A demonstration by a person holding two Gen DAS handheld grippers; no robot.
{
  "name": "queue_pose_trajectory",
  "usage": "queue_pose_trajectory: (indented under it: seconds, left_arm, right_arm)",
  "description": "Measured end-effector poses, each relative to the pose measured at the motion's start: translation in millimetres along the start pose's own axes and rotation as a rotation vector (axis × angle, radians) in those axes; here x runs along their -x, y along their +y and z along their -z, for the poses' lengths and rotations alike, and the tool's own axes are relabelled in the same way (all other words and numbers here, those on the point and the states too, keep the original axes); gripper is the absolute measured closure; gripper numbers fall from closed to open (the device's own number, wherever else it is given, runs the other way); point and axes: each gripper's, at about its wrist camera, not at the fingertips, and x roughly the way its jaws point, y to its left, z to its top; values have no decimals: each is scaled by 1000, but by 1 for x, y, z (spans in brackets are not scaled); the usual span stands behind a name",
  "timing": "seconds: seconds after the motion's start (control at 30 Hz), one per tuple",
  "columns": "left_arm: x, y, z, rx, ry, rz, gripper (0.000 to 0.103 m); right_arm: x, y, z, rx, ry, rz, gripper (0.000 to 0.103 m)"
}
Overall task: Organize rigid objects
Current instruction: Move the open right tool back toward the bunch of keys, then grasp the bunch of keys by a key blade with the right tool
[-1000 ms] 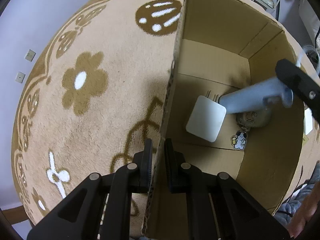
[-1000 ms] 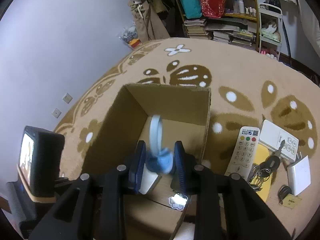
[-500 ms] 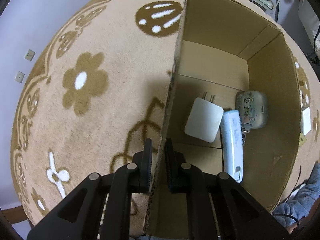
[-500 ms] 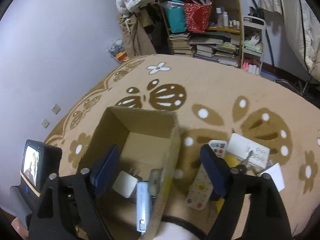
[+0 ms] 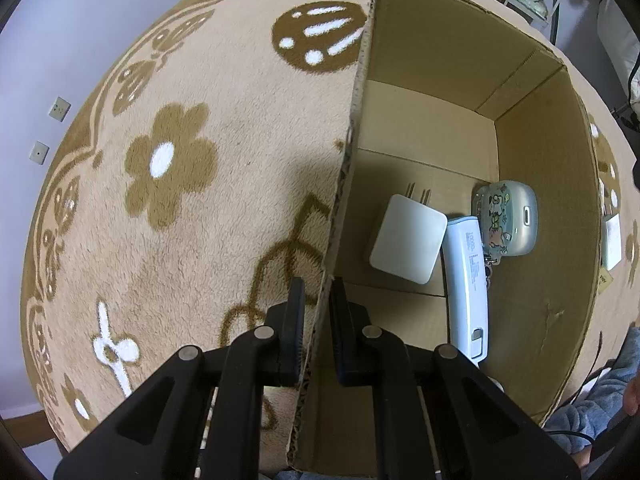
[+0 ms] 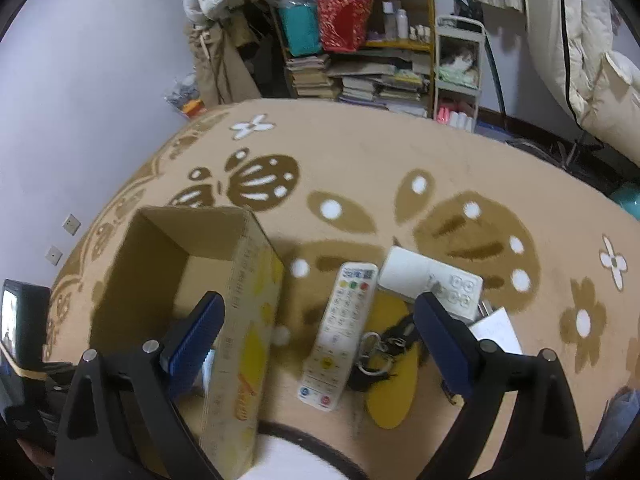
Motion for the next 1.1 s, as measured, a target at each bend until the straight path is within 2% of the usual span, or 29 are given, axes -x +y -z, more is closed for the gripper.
queue_pose_trajectory:
  seconds: [0.53,0.77,0.83,0.93,1.1]
  left_arm:
    - [0,2,1,4,5,6,92]
    - [-1,4,0,11,7,16,92]
    - [-1,4,-1,12,8,19,92]
    - [0,4,-1,8,7,15,92]
    - [-1,4,-1,5,7,14,92]
  right_arm:
    - [-47,-53,25,-141,81,22,3]
    - [-62,-68,29,-199,100,-19,34]
    - [-66,-73,31,-232,109,-42,36]
    - [-73,-80,33,-270,126,-71,45]
    - [-78,-81,34,-281,140,-76,57]
